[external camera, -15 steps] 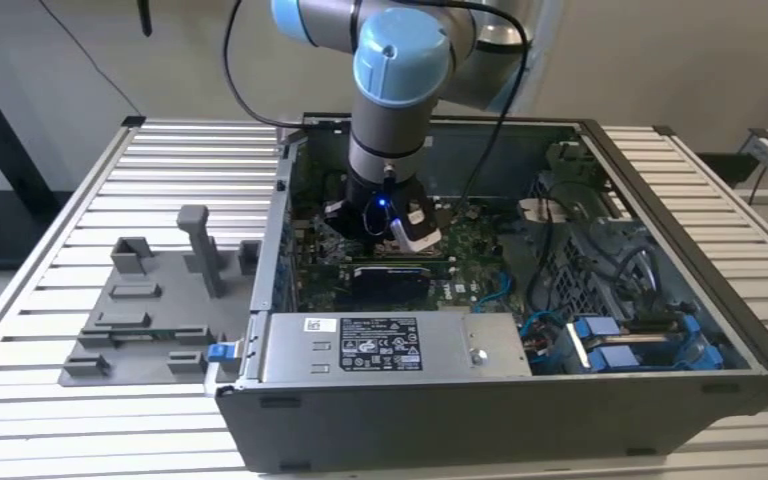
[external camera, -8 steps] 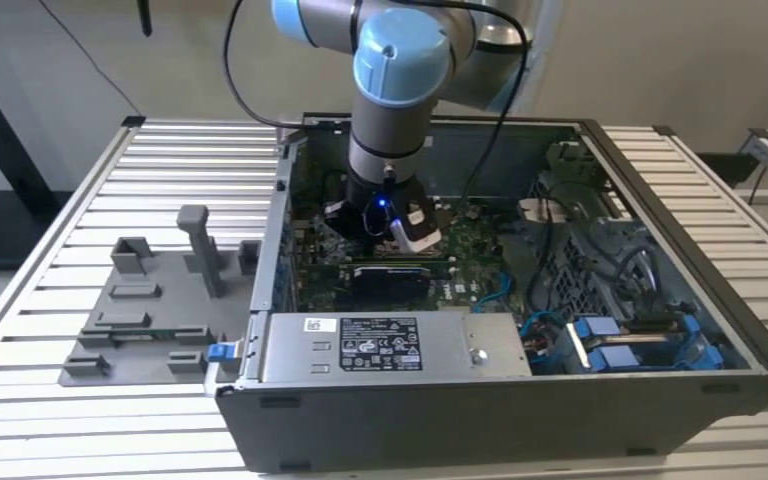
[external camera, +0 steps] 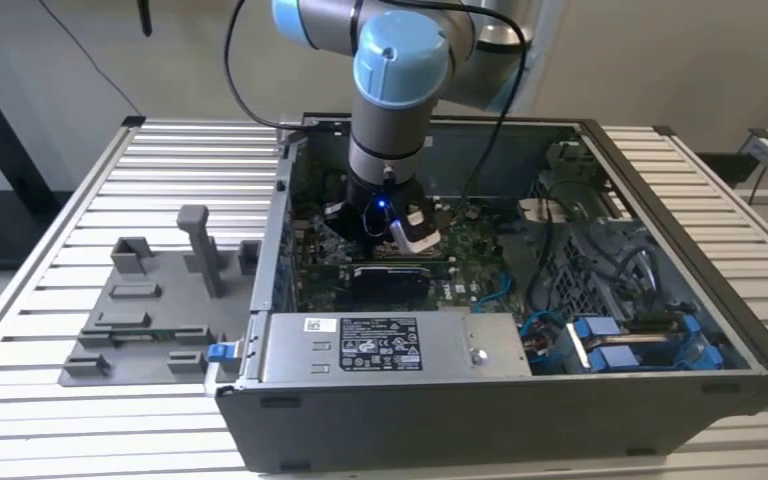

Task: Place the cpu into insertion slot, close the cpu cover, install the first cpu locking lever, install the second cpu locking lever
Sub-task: 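Install the second cpu locking lever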

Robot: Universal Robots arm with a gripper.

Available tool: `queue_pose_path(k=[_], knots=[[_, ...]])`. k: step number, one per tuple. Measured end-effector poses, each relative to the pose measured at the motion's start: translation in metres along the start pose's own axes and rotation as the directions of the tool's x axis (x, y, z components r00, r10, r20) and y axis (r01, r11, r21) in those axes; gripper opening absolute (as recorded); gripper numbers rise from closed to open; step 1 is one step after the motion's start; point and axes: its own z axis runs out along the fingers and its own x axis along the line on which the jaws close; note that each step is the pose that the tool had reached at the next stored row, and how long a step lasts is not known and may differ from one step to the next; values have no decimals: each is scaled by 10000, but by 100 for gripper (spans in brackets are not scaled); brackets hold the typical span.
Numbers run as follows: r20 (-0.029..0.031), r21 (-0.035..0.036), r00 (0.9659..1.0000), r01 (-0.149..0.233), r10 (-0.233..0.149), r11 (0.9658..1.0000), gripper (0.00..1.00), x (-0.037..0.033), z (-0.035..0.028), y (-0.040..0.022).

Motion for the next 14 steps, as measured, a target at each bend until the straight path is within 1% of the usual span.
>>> queue_pose_path(k=[2,3,4,6,7,14], knots=[[1,0,10000,-1,1,10000,11,0,3,4],[-11,3,10000,-1,1,10000,11,1,2,4],[-37,10,10000,-6,6,10000,11,-1,-1,6],[-94,1,10000,-18,18,10000,11,-2,-2,9],[-114,-5,9999,-22,22,10000,11,-2,-2,9],[-173,-5,9998,-39,39,10000,11,-3,-14,12]])
